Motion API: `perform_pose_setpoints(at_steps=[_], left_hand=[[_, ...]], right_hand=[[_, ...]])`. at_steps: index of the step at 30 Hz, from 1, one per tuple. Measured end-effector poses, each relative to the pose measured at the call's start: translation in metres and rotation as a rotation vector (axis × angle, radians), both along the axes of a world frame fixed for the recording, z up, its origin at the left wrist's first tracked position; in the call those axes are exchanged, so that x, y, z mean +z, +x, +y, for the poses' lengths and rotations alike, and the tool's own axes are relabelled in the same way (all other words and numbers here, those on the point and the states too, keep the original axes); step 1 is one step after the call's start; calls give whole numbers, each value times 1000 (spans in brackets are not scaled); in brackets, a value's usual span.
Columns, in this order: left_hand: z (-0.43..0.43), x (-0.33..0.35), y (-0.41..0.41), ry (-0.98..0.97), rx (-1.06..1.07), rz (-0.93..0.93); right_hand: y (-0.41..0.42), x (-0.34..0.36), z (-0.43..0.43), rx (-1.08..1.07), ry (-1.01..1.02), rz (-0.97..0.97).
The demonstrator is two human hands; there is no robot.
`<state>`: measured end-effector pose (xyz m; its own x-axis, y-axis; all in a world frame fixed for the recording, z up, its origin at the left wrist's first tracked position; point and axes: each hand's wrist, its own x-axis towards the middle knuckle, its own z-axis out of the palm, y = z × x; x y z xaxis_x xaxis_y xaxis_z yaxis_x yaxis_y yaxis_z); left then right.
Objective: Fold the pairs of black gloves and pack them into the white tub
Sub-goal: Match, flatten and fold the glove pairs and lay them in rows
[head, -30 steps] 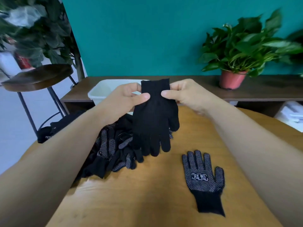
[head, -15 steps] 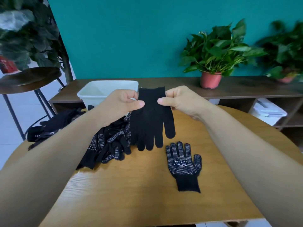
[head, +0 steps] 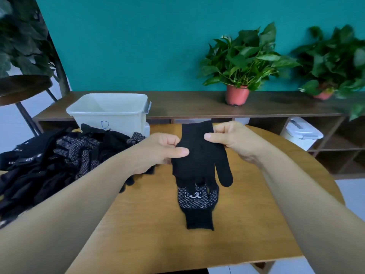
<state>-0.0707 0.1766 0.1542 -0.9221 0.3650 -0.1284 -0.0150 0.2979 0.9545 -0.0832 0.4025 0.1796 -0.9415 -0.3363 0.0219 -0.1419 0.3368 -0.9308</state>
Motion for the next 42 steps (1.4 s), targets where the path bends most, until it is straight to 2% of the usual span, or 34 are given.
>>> perform_pose_setpoints(at_steps=[6,8,12,15,18,20,23,25,28,31,34,36,40,42], left_hand=[[58,-28,-26,-75,-172,-110],[81,-37,-36,-142,-151,-93],[126,-46,-66,-103,-6,109],[150,-65,-80,-102,-44,215],[157,-115,-64,-344,-151,275],[153,-148,-40,-522,-240,395],[146,-173,-13,-594,-335,625],[142,-177,-3,-594,-359,700],[136,-176,3,-567,-362,673],[137,-167,2,-537,-196,583],[147,-160,-5,-781,-149,562],[157,-161,-9,-969,-183,545],[160,-169,-7,-1084,-322,469],[153,-173,-9,-1087,-346,492]], right_hand=[[-13,-29,68,-82,78,-93],[-20,-39,85,-124,122,-122],[-38,-37,115,-285,80,-6],[-38,-40,137,-291,109,30],[-18,-78,150,-240,232,-72],[4,-115,152,-209,291,-152],[30,-169,160,-211,377,-50],[43,-187,164,-172,375,27],[56,-190,164,-140,404,74],[53,-183,161,-233,385,171],[36,-174,144,-365,511,404],[26,-175,129,-316,699,504],[22,-189,113,-13,961,266],[28,-198,114,30,1027,195]])
